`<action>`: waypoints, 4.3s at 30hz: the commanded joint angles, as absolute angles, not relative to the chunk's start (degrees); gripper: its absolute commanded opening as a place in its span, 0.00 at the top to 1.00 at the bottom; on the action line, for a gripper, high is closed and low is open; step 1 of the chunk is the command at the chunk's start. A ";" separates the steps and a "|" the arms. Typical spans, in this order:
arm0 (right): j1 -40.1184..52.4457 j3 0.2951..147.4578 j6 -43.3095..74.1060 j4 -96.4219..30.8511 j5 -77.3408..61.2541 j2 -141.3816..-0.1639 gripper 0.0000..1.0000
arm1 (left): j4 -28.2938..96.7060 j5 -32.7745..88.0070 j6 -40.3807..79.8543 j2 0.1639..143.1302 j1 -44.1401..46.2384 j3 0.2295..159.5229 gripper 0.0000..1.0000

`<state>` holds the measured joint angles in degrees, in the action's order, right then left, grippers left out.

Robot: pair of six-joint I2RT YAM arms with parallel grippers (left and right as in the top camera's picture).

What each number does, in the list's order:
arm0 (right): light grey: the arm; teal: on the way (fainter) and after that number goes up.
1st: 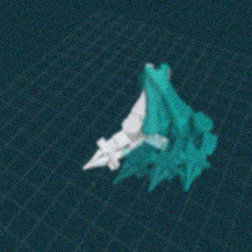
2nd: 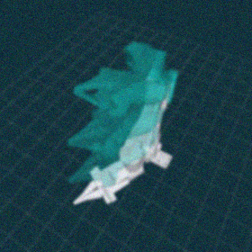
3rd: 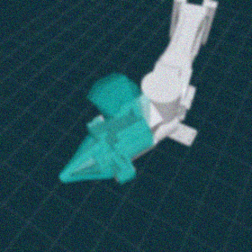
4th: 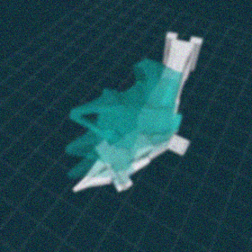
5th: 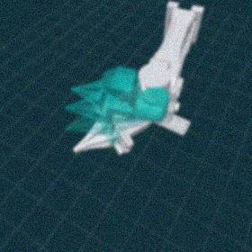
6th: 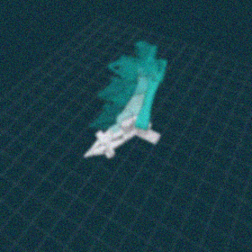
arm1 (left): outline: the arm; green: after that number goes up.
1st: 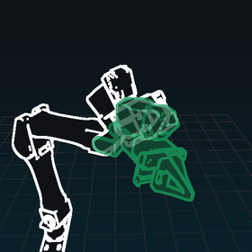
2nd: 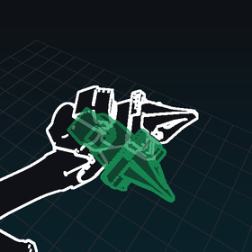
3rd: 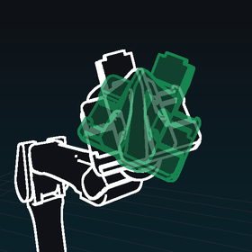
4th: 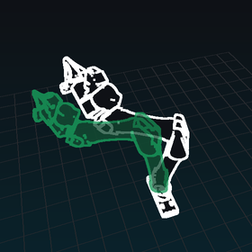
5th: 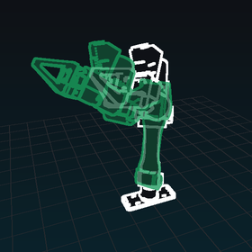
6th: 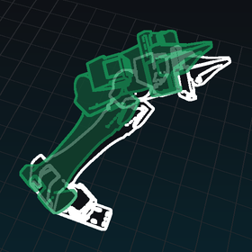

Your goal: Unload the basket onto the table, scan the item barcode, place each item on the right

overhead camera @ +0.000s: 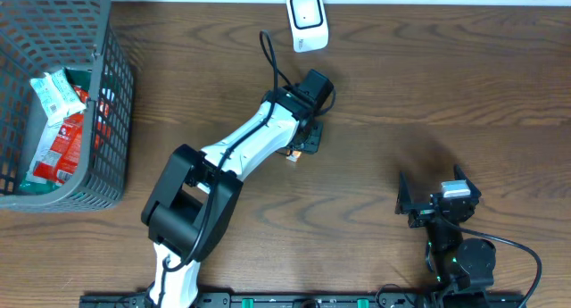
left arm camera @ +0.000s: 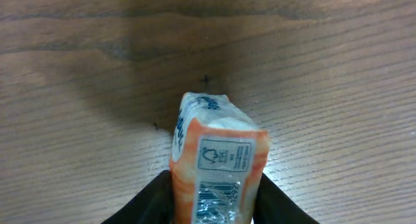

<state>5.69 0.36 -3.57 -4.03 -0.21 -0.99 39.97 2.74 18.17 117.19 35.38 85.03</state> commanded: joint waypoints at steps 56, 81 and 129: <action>5.61 0.32 -3.90 -4.27 0.14 -0.75 0.01 | 29.26 0.82 37.17 119.74 43.59 84.86 0.47; 5.61 0.32 -3.90 -4.27 0.12 -0.75 0.01 | 37.15 0.80 34.13 104.86 39.42 85.36 0.25; 5.61 0.32 -3.90 -4.27 0.12 -0.75 0.01 | 57.63 -11.03 32.62 72.99 -17.12 87.35 0.19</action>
<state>5.69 0.36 -3.57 -4.05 -0.21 -0.99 58.59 -10.50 32.97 73.25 -13.72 85.86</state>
